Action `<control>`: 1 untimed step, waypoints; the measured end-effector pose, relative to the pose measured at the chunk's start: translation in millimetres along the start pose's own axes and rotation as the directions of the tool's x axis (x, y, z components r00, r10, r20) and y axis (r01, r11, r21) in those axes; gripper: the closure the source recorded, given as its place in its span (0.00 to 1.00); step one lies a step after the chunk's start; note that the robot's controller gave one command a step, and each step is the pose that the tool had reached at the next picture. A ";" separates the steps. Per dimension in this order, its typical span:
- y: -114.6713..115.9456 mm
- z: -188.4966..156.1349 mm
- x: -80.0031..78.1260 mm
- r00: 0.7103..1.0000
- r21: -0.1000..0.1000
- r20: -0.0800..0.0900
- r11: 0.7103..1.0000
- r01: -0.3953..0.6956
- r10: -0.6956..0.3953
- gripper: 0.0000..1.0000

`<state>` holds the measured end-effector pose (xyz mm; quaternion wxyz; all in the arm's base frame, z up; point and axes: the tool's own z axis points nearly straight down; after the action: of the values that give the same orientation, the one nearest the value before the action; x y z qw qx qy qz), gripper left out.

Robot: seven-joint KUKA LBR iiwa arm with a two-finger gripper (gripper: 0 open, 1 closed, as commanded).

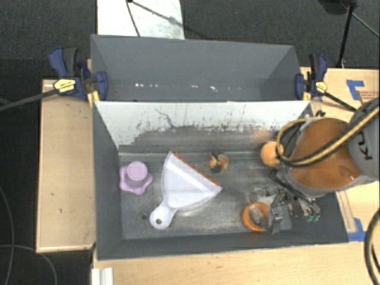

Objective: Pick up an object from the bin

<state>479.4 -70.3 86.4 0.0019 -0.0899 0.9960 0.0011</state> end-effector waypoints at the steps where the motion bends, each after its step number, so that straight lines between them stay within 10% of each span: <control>1: 0.0 0.0 0.0 1.000 0.000 0.000 1.000 0.002 -0.002 1.00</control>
Offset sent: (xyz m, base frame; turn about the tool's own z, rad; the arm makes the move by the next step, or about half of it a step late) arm 0.0083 0.0059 0.1071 -0.0036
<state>479.4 -70.3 86.4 0.0019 -0.0908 0.9959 0.0010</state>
